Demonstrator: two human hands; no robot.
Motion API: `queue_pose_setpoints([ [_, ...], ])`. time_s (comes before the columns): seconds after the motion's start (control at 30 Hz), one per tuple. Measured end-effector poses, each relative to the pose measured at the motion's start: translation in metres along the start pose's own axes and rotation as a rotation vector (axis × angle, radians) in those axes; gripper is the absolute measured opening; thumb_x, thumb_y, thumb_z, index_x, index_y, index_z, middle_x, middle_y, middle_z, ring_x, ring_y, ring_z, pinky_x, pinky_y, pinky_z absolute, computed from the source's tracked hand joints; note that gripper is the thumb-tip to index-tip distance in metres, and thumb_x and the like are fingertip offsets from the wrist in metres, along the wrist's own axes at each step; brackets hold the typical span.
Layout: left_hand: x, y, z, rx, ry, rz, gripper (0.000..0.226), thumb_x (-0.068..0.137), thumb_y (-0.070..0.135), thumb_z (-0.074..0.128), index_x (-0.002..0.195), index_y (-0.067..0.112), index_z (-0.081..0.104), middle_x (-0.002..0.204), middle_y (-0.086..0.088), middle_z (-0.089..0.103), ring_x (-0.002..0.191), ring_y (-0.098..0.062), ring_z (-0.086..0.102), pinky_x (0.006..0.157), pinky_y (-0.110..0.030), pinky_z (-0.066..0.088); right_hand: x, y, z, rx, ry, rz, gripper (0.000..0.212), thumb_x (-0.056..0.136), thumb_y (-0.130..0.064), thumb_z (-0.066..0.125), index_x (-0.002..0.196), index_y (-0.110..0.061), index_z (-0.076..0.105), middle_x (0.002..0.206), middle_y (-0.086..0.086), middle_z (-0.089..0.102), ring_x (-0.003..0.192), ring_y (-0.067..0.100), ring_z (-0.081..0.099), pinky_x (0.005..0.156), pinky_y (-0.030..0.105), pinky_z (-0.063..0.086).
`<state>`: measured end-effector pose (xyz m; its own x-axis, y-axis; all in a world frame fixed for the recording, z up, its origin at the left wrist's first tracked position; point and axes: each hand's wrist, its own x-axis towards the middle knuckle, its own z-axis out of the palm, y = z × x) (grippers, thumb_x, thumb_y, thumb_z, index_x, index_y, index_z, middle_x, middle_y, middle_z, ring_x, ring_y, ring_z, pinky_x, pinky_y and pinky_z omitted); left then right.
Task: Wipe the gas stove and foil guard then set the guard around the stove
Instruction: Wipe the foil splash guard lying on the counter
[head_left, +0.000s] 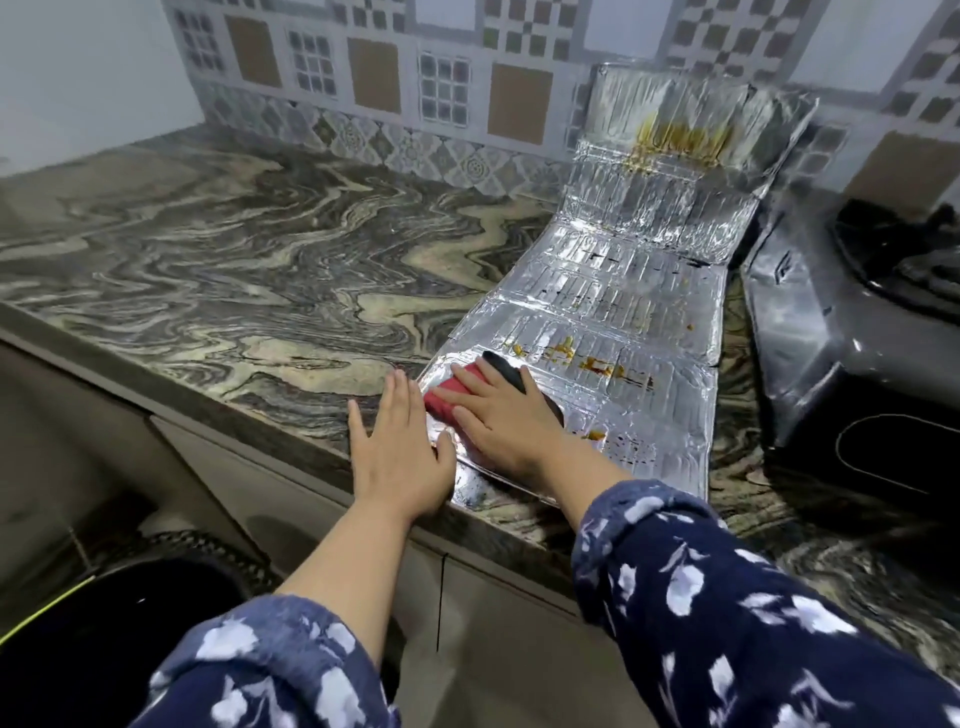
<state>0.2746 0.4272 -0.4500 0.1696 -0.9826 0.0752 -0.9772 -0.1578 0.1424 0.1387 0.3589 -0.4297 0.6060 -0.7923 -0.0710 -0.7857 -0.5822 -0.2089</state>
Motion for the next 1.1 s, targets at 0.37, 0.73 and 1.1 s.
queue_pose_setpoints([
  [0.37, 0.001, 0.0, -0.003, 0.0, -0.006, -0.034, 0.076, 0.087, 0.052, 0.015, 0.153, 0.015, 0.009, 0.161, 0.002, 0.0, 0.148, -0.01, -0.002, 0.12, -0.044, 0.003, 0.075, 0.089, -0.027, -0.019, 0.01, 0.234, 0.052, 0.099, -0.039, 0.016, 0.151, -0.037, 0.012, 0.162, -0.002, -0.001, 0.148, 0.024, -0.009, 0.112, 0.062, -0.008],
  [0.73, 0.003, 0.0, -0.002, 0.018, -0.036, -0.044, 0.079, 0.083, 0.054, 0.007, 0.153, 0.017, 0.003, 0.161, 0.005, -0.004, 0.148, -0.009, -0.003, 0.121, -0.042, 0.001, 0.116, 0.088, -0.029, 0.015, 0.01, 0.368, 0.053, 0.1, -0.033, 0.015, 0.152, -0.026, 0.01, 0.162, 0.001, 0.0, 0.147, 0.03, -0.011, 0.112, 0.064, -0.009],
  [1.1, 0.001, 0.003, -0.005, 0.033, -0.054, -0.058, 0.085, 0.077, 0.053, 0.004, 0.152, 0.014, 0.011, 0.161, 0.002, 0.004, 0.148, -0.011, 0.003, 0.12, -0.044, 0.005, 0.033, -0.002, 0.0, 0.006, -0.057, 0.011, 0.053, 0.099, -0.036, 0.021, 0.151, -0.037, 0.011, 0.162, -0.007, -0.002, 0.148, 0.019, -0.014, 0.115, 0.058, -0.009],
])
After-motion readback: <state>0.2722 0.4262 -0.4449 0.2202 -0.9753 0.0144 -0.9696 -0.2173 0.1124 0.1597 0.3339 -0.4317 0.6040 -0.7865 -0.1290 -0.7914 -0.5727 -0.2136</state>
